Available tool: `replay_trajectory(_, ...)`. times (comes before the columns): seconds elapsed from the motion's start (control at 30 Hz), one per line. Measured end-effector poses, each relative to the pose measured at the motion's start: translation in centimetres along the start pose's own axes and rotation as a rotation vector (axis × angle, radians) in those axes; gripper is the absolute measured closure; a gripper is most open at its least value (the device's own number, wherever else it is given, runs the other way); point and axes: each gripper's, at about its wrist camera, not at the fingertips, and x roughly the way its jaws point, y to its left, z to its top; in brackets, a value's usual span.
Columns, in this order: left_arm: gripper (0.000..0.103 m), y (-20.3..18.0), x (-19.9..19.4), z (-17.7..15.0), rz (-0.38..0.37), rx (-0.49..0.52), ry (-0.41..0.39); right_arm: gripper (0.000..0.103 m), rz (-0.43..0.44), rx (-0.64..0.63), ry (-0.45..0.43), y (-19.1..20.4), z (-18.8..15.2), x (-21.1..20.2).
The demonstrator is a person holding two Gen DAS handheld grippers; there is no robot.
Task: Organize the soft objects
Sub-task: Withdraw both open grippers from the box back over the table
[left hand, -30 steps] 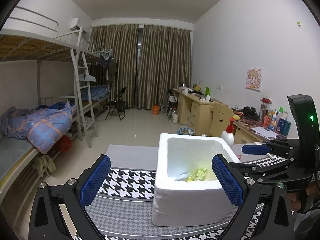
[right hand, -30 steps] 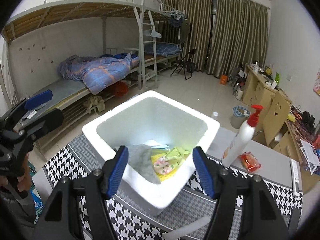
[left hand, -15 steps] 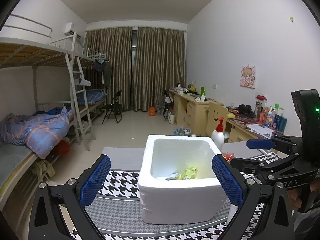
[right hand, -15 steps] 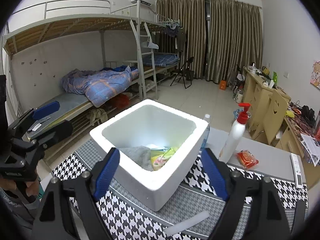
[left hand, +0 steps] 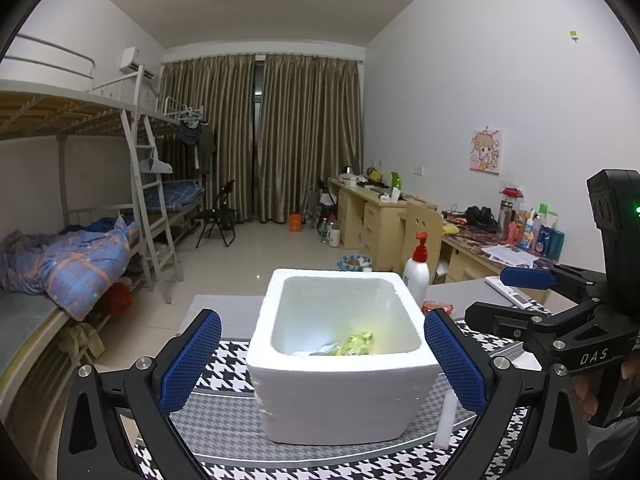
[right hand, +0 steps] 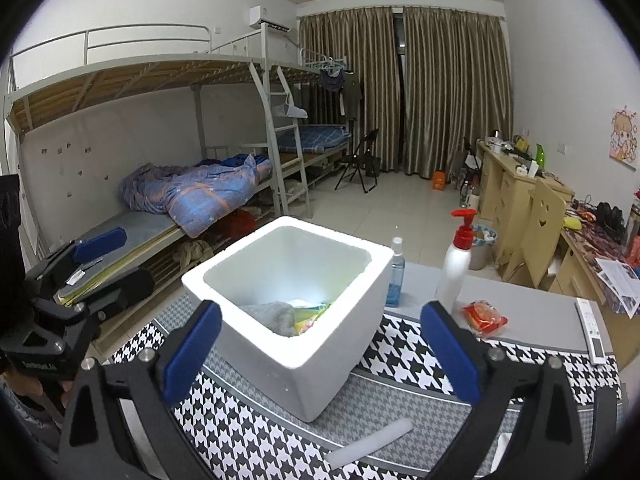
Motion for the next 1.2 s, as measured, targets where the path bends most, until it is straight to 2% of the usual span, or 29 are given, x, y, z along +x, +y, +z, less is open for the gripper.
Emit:
replay_trajectory(0.33,0.001,-1.1,0.1,-0.2,-0.025,0.009,0.007,0.002,-0.044,-0.018,-0.018,-0.3,-0.8,-1.2)
replay_trajectory(1.2,0.001,-5.1,0.3,-0.7,-0.109,0.054,0.018,0.002,-0.126,0.038,-0.057,-2.9,-2.6,-5.0)
